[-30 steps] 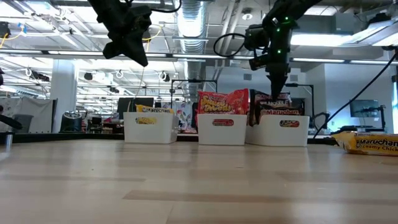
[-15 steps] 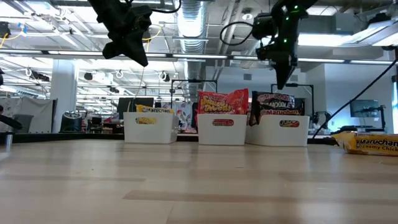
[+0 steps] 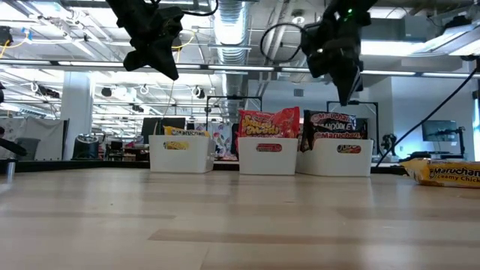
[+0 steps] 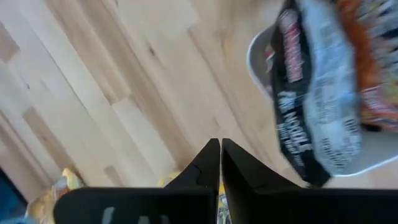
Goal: Sort Maruchan noodles
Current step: Put the black noodle pack into the right white bin
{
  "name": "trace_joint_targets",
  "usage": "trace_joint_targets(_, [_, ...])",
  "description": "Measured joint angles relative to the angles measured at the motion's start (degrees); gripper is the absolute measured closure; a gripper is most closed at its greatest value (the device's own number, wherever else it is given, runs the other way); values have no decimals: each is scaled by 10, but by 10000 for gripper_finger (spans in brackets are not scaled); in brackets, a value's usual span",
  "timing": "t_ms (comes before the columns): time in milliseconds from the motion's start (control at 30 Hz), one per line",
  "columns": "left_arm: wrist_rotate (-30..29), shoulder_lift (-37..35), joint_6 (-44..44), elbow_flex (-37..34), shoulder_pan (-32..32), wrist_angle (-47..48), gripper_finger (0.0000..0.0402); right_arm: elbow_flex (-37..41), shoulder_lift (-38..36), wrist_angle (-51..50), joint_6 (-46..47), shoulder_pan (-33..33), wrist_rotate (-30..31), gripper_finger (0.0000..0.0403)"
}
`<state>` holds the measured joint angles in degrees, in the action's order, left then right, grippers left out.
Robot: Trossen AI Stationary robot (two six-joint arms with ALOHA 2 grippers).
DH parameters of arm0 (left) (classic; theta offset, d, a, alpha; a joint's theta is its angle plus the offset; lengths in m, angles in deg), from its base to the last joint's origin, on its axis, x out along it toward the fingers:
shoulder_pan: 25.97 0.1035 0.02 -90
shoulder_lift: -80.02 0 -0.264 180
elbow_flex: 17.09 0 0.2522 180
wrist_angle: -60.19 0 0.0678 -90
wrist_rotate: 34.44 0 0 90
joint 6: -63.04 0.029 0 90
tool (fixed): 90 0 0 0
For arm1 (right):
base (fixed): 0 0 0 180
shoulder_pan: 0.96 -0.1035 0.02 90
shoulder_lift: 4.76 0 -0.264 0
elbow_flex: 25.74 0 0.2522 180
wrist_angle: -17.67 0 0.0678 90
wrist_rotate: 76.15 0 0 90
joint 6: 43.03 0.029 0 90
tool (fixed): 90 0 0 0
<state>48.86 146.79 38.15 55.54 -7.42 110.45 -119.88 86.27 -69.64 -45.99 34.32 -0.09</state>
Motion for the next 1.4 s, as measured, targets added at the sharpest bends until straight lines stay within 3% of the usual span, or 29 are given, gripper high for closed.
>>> trace_joint_targets(267, [0,0,0,0,0,0,401,0,69,-15,0,-23,5,375])
trace_joint_targets(633, [-1,0,4,0,0,0,401,0,115,7,15,0,143,380])
trace_joint_targets(1033, [-2,0,4,0,0,1,401,0,111,46,6,46,182,380])
trace_joint_targets(1267, [-2,0,5,0,0,1,402,0,36,47,10,33,184,380])
trace_joint_targets(1400, [-7,0,5,0,0,1,401,0,5,108,26,41,184,381])
